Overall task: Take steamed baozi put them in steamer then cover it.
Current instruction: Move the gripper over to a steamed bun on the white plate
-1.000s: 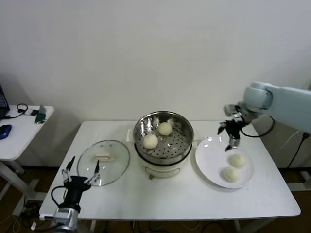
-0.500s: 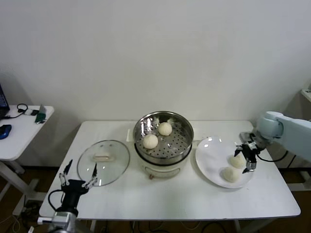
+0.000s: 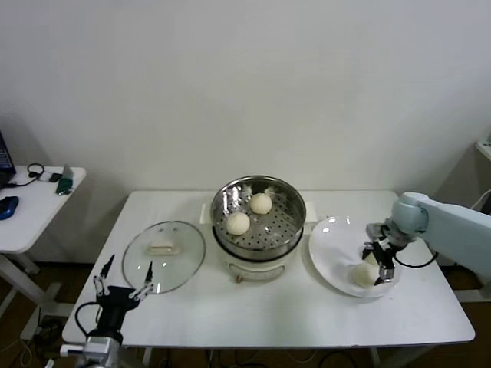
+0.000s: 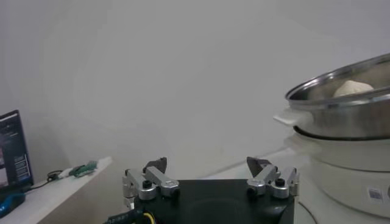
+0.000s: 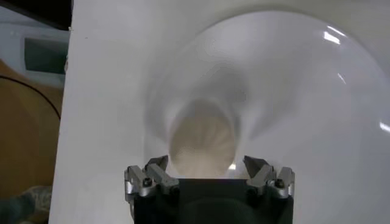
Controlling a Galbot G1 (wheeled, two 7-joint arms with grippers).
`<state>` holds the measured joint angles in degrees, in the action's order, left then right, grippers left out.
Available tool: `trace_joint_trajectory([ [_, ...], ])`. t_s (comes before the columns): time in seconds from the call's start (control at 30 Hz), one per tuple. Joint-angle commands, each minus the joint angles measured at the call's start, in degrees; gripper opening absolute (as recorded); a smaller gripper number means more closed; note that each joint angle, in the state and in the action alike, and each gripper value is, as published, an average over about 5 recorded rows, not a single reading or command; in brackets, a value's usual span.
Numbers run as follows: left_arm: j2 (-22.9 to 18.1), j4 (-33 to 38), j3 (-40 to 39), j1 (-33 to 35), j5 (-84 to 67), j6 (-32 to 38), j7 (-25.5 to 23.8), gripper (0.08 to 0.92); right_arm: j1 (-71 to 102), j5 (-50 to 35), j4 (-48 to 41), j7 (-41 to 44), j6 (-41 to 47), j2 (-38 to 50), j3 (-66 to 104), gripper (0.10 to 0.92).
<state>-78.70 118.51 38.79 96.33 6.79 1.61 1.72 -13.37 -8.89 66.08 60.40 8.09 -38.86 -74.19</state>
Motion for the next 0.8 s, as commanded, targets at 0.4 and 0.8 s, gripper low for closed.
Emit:
trace_joint_trajectory([
  [0.4,-0.1,-0.1,-0.4,-0.5,1.1,-0.2,0.2,0.823,2.5,0.9,-3.2,1.0,-0.5,-3.3,1.6,0.757],
  [0.8,0.0,-0.1,-0.5,-0.6,1.1,-0.1,0.2,0.823,-3.9,0.0,-3.2,2.3,-3.6,-3.3,-1.0,0.653],
])
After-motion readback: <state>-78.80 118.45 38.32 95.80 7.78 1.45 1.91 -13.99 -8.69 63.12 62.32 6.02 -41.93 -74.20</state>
